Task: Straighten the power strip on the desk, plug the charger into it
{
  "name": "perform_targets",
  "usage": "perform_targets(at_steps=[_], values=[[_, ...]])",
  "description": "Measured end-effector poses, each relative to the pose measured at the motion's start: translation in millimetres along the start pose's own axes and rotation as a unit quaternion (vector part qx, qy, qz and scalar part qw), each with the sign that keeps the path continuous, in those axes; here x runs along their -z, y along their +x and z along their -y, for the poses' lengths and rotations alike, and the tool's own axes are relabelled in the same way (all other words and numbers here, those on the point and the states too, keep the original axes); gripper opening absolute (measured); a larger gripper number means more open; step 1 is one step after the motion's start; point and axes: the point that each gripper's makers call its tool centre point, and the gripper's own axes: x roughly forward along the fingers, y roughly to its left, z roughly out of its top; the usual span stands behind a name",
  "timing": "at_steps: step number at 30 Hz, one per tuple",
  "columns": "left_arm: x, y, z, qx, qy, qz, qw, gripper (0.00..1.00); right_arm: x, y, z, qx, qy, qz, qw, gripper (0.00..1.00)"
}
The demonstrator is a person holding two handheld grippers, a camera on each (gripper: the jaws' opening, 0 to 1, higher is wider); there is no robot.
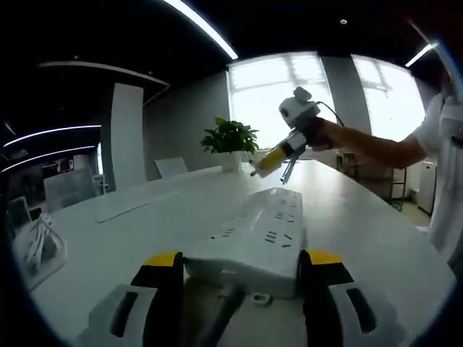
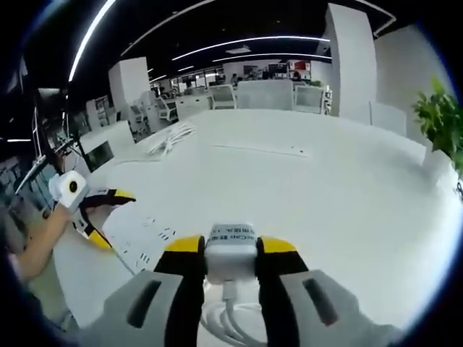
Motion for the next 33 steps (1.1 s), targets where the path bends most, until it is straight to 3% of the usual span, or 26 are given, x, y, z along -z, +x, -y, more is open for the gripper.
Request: perform_targets(at_steps=[14, 31, 33], values=[[0.4, -0.3, 0.0, 0.000, 0.000, 0.000, 1.0000, 0.68, 7.0, -4.2, -11.2, -0.001, 0.002, -0.024, 0.9997, 0.27], [0.2, -0.2, 0.6, 0.000, 0.000, 0.000, 1.0000, 0.68, 15.8, -15.7, -33.1, -0.035, 0.065, -0.090, 0.9932, 0.27], [0.2, -0.3, 0.6, 0.000, 0.000, 0.000, 1.0000, 0.68, 18.8, -16.2, -33.4, -0.035, 0.108, -0.106, 0.9879, 0.27]])
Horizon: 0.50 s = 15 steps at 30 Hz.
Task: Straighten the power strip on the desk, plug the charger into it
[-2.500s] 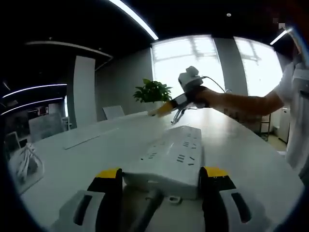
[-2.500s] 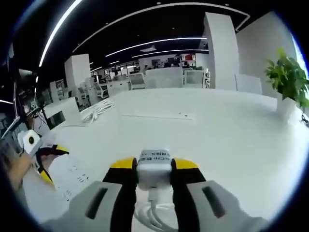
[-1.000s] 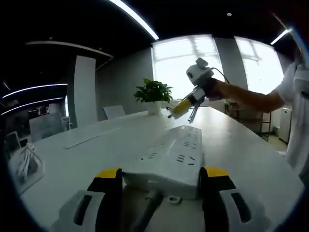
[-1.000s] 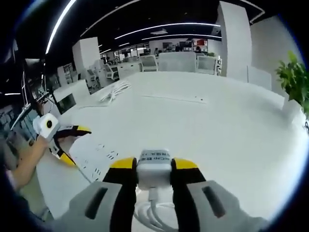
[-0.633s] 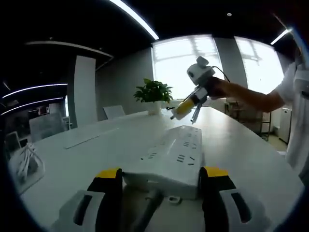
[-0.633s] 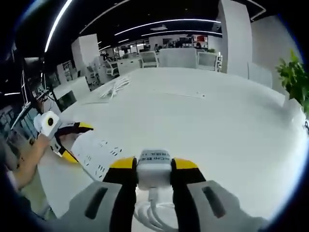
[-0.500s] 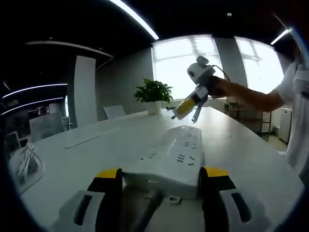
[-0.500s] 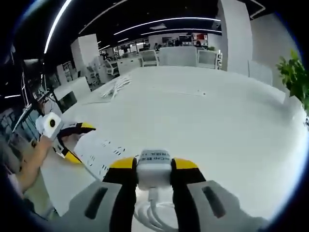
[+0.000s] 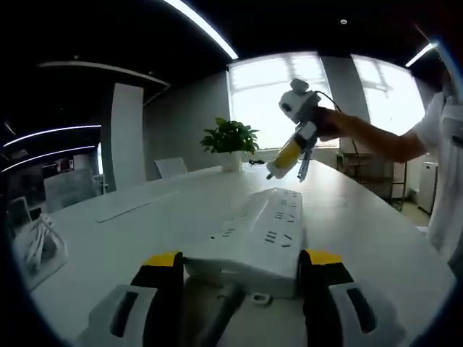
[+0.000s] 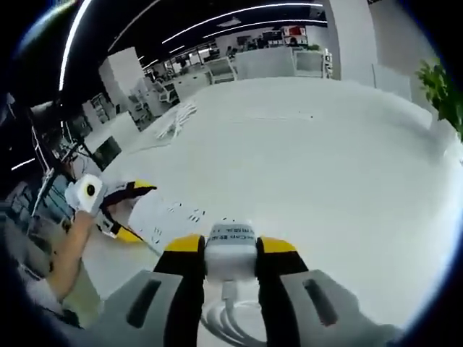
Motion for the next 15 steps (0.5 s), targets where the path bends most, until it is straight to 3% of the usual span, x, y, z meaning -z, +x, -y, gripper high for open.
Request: perform_targets(at_steps=[1, 4, 15], values=[[0.0, 0.0, 0.2, 0.000, 0.000, 0.000, 1.0000, 0.68, -0.4, 0.3, 3.5, 0.000, 0.024, -0.005, 0.9997, 0.27], [-0.2, -0.1, 0.6, 0.000, 0.000, 0.000, 1.0000, 0.68, 0.3, 0.3, 8.1, -0.004, 0.043, -0.017, 0.9989, 0.27], [-0.4, 0.2, -0.2, 0.000, 0.000, 0.000, 1.0000, 0.68, 13.3, -3.0, -4.5, -0.009, 0.044, -0.063, 0.9970, 0.27]])
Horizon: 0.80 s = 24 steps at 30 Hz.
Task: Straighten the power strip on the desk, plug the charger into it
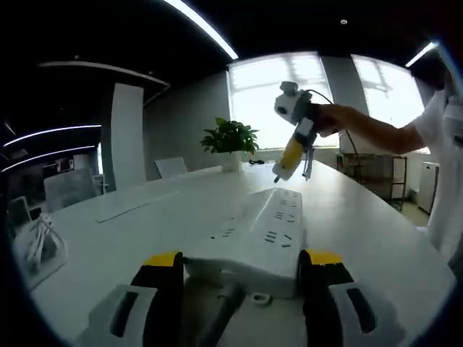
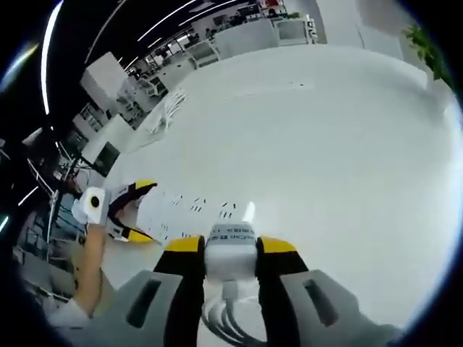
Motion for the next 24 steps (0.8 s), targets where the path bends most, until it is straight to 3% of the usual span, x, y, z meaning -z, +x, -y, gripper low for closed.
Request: perform_targets(at_steps=[9, 24], values=[[0.1, 0.3, -0.6, 0.000, 0.000, 0.000, 1.0000, 0.68, 16.7, -1.6, -24.3, -0.023, 0.016, -0.063, 0.9976, 0.27], [-0.4, 0.1, 0.1, 0.000, 0.000, 0.000, 1.0000, 0.68, 23.5, 9.2, -21.9, 0.013, -0.008, -0.108, 0.9940, 0.27]])
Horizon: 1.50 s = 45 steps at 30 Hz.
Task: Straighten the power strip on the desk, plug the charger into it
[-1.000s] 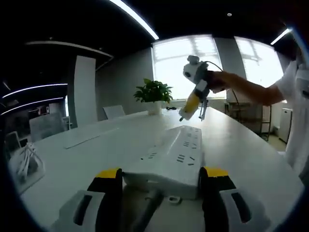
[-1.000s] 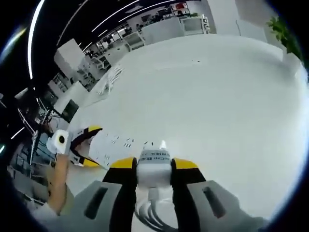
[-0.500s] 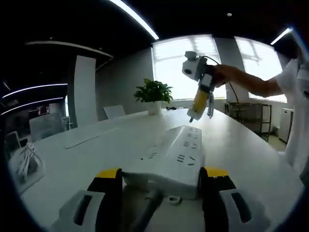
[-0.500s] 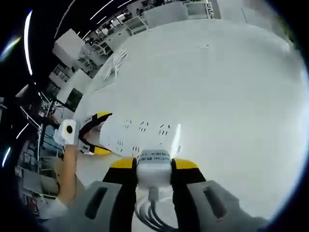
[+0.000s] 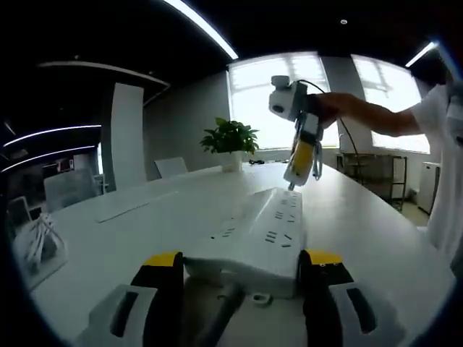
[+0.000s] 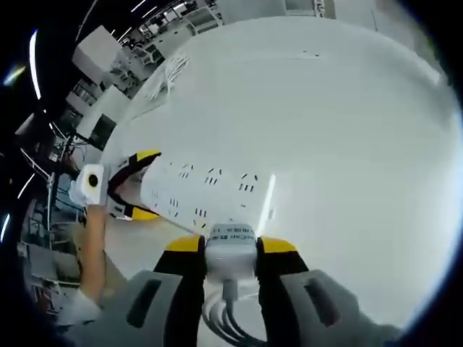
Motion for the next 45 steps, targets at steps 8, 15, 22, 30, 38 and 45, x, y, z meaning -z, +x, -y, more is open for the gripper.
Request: perform_targets(at_steps=[8, 15, 22, 30, 38, 45], values=[[-0.6, -0.1, -0.3, 0.000, 0.000, 0.000, 1.0000, 0.68, -1.1, 1.4, -4.1, 0.021, 0.015, -0.011, 0.9996, 0.27], [-0.9, 0.2, -0.3, 0.000, 0.000, -0.001, 1.0000, 0.68, -8.8, 2.7, 0.3, 0.048, 0.036, -0.023, 0.9979, 0.27], [-0.8, 0.7, -0.6, -0.001, 0.000, -0.001, 1.0000, 0.68, -9.1, 7.5, 0.4, 0.064, 0.046, -0.029, 0.9965, 0.27], [-0.6, 0.9, 0.0, -0.003, 0.000, -0.002, 1.0000, 0.68, -16.6, 7.7, 0.1, 0.087, 0.033, -0.016, 0.9955, 0.27], [-0.1, 0.8, -0.7, -0.004, 0.000, -0.002, 1.0000, 0.68, -21.6, 8.0, 0.2, 0.123, 0.022, -0.001, 0.9922, 0.27], [-0.1, 0.9, -0.2, -0.006, 0.000, -0.003, 1.0000, 0.68, -21.0, 15.6, -0.8, 0.159, 0.042, 0.021, 0.9862, 0.27]])
